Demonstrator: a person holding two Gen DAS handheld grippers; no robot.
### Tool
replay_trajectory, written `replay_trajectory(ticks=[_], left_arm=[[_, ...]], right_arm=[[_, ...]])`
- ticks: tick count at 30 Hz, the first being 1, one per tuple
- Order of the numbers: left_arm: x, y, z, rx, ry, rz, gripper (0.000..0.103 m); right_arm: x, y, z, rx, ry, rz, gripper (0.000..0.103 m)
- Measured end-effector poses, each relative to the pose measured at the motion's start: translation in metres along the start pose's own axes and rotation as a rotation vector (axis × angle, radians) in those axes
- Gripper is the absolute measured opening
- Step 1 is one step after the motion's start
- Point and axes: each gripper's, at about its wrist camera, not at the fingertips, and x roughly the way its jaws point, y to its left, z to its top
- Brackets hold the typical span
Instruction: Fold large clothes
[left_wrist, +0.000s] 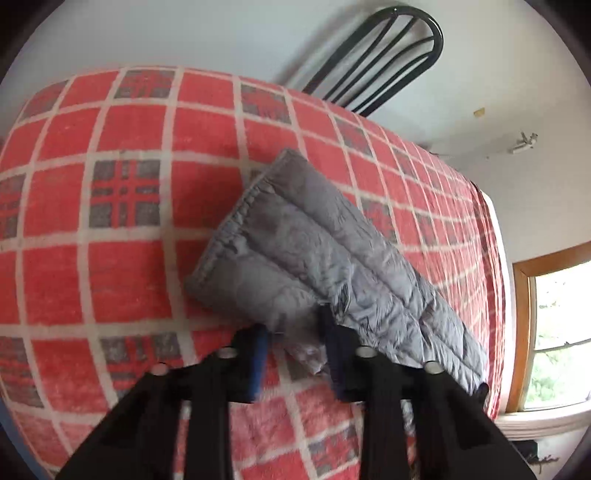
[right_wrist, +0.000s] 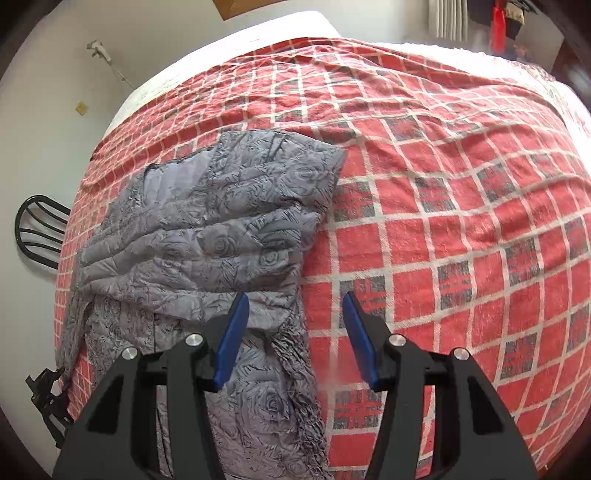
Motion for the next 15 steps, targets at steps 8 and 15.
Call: replay_trajectory(ticks=[8, 15], left_arm=[[-0.054, -0.067, 0.001, 0.209, -0.169, -0.075, 0.006], [-0.091, -0.223, -0.085, 0.653, -0.155, -0.315, 0.006]], right_arm=[[-0.01, -0.004, -0.008, 0.01, 0.005, -0.009, 0.053], [-0.048, 0.036, -0.01, -0.077, -0.047, 0.052, 0.053]])
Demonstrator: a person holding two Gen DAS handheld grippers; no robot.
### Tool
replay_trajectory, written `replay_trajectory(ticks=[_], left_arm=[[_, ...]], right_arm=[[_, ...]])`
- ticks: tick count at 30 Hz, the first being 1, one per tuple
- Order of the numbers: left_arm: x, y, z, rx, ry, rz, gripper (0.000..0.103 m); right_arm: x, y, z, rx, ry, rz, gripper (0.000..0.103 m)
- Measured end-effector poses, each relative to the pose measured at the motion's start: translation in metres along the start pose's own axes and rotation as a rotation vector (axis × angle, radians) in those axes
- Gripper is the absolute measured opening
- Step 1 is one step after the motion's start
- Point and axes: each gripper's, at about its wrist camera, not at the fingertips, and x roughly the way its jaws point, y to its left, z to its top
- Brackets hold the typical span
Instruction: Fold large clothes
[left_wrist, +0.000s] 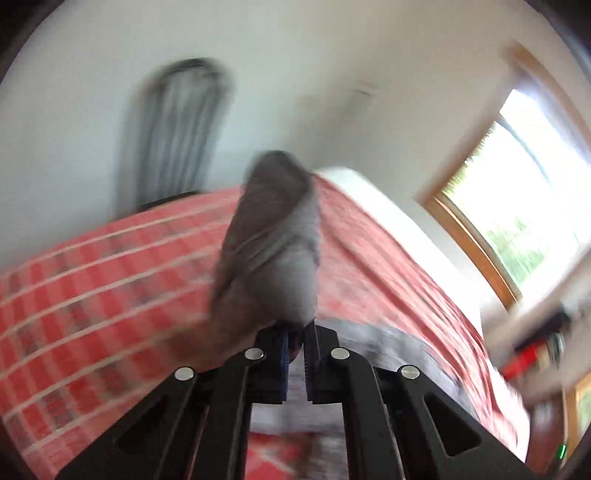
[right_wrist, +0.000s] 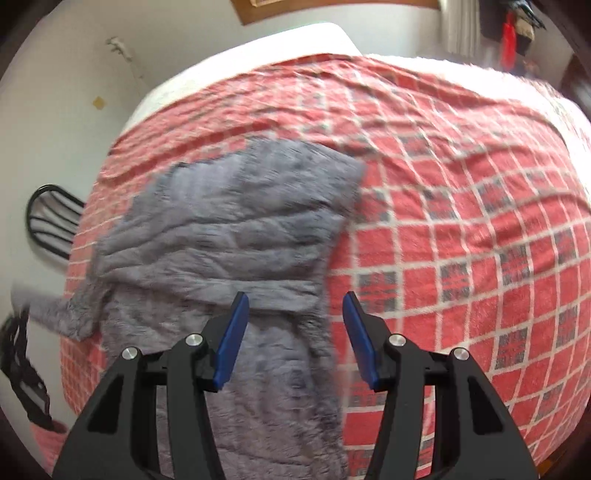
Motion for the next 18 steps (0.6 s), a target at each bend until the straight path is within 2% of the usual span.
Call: replay_trajectory(ticks=[3, 7, 9, 13, 16, 18], left_arm=[[0.019, -0.067, -0.016, 0.122, 0.058, -0.122, 0.006], [0.045, -0.138, -0.051, 0.258, 0.14, -0.218, 0.006], [0.069, -0.17, -0.071, 0.31, 0.211, -0.257, 0.006], [0.098, -0.205, -0.116, 0.417, 0.289, -0.272, 0.006], [0.128, -0.22, -0.15, 0.483, 0.388, -0.271, 0.006], [0.148, -0.224, -0.173, 0.532, 0.484, -0.276, 0.008]], right_arm=[[-0.007, 0.011, 0.002, -0.016, 0.0, 0.006, 0.053], [-0.011, 0.017, 0.0, -0.031, 0.002, 0.029, 0.053], [-0.012, 0.017, -0.002, -0.031, -0.002, 0.028, 0.053], [-0.009, 0.011, -0.005, -0.02, 0.001, 0.026, 0.053], [-0.001, 0.006, -0.006, -0.014, 0.016, 0.021, 0.053], [0.006, 0.005, -0.006, -0.009, 0.03, 0.031, 0.053]])
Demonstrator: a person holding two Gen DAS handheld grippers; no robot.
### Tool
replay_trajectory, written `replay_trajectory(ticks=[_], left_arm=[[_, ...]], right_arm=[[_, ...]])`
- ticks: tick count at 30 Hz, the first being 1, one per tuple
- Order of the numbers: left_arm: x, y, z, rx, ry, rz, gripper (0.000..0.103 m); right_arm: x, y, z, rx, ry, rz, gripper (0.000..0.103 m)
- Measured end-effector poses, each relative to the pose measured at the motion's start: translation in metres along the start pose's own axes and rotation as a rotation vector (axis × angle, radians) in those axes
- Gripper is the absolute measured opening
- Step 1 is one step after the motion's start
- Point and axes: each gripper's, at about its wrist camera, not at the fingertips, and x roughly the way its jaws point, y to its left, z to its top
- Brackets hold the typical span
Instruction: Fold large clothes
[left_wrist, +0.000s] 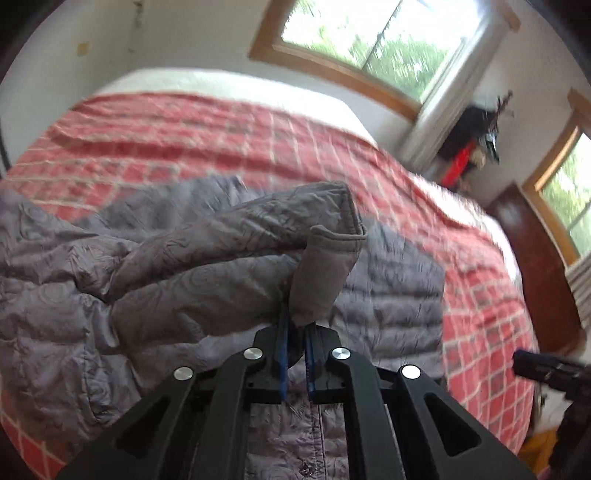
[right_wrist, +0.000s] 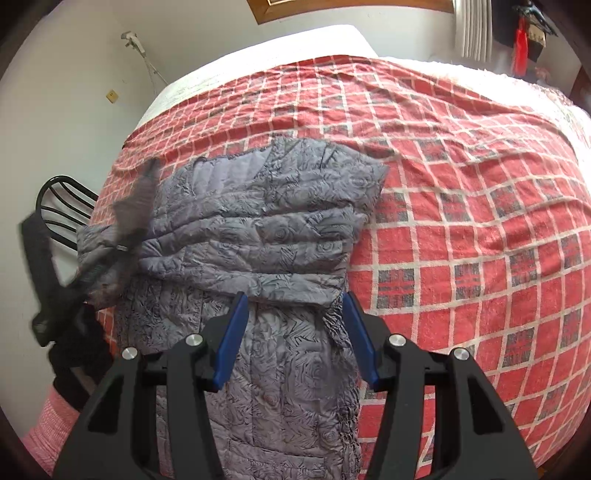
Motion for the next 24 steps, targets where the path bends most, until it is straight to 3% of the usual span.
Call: replay_trajectory(ticks=[2, 4, 6, 9, 12, 15, 18, 21, 22, 24], left_arm=[[0.016, -0.001, -0.014, 0.03, 0.065, -0.007, 0.009], [0.01, -0.007, -0.024, 0.06, 0.082, -0.031, 0.011], [-0.005, -0.009, -0.031, 0.08, 0.072, -0.095, 0.018], [-0.038, -0.007, -0.039, 0.082, 0.045, -0.197, 0.04], [-0.071, 0.002, -0.042, 0.089, -0.006, -0.222, 0.044], [-0.086, 0.018, -0.038, 0.084, -0.047, -0.138, 0.047], [-0.085, 0.045, -0.032, 0.03, -0.047, -0.043, 0.047], [-0.077, 0.07, -0.029, -0.048, -0.033, -0.007, 0.047], [-0.075, 0.074, -0.029, -0.059, -0.03, 0.002, 0.046], [-0.071, 0.08, -0.031, -0.074, -0.02, 0.001, 0.046]], right_arm=[[0.006, 0.0, 0.002, 0.003, 0.011, 0.021, 0.053], [0.014, 0.002, 0.006, 0.004, 0.024, 0.056, 0.055], [0.023, 0.006, 0.012, 0.007, 0.047, 0.104, 0.056], [0.04, 0.02, 0.024, 0.002, 0.093, 0.167, 0.056], [0.057, 0.039, 0.034, -0.018, 0.123, 0.236, 0.058], [0.081, 0.054, 0.043, -0.012, 0.164, 0.296, 0.062], [0.111, 0.064, 0.047, -0.013, 0.221, 0.294, 0.062], [0.141, 0.071, 0.048, -0.017, 0.276, 0.266, 0.062], [0.149, 0.074, 0.048, -0.018, 0.291, 0.271, 0.06], [0.162, 0.078, 0.048, -0.012, 0.316, 0.317, 0.039]])
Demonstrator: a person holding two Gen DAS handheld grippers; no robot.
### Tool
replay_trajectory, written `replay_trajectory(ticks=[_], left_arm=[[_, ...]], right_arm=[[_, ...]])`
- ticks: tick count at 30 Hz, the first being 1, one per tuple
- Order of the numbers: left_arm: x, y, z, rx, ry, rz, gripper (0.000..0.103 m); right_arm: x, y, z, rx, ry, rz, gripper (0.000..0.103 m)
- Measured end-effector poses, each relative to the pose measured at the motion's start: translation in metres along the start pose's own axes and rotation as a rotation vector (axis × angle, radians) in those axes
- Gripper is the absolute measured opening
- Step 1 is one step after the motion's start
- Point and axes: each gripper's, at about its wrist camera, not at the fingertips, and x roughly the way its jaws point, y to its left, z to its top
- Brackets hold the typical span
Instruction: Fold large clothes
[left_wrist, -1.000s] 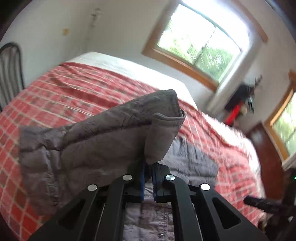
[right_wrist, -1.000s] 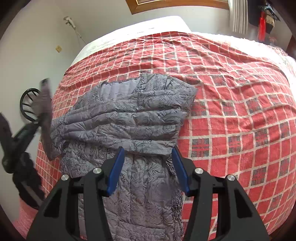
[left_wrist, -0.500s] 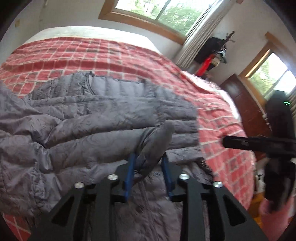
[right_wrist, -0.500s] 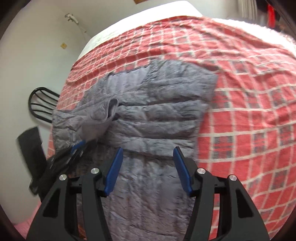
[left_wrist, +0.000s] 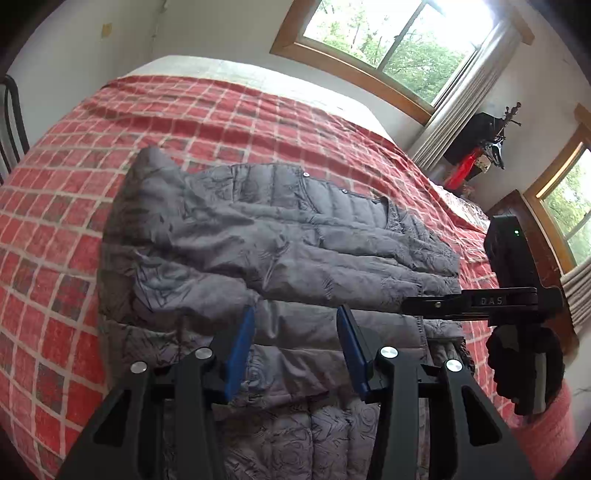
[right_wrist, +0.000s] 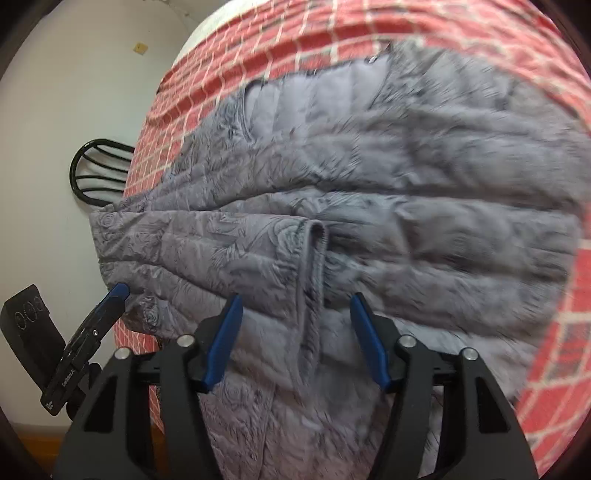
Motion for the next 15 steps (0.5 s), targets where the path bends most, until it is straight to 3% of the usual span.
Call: replay_trajectory(ticks=[2, 4, 10, 15], left_arm=[[0.004, 0.002, -0.001, -0.008, 0.013, -0.001, 0.046], [0.003, 0.0, 0.0, 0.0, 0.013, 0.001, 0.046], [-0.003, -0.016, 0.013, 0.062, -0.031, 0.003, 0.046], [0.019, -0.027, 0.023, 0.087, -0.019, 0.023, 0.046]], right_arm=[[0.003, -0.001, 0.001, 0.006, -0.004, 0.03, 0.017], [-0.008, 0.001, 0.002, -0.008, -0.035, 0.05, 0.009], [-0.092, -0.018, 0.002, 0.016, -0.221, -0.03, 0.007], [-0.137, -0.051, -0.011, 0.078, -0.291, -0.094, 0.007]])
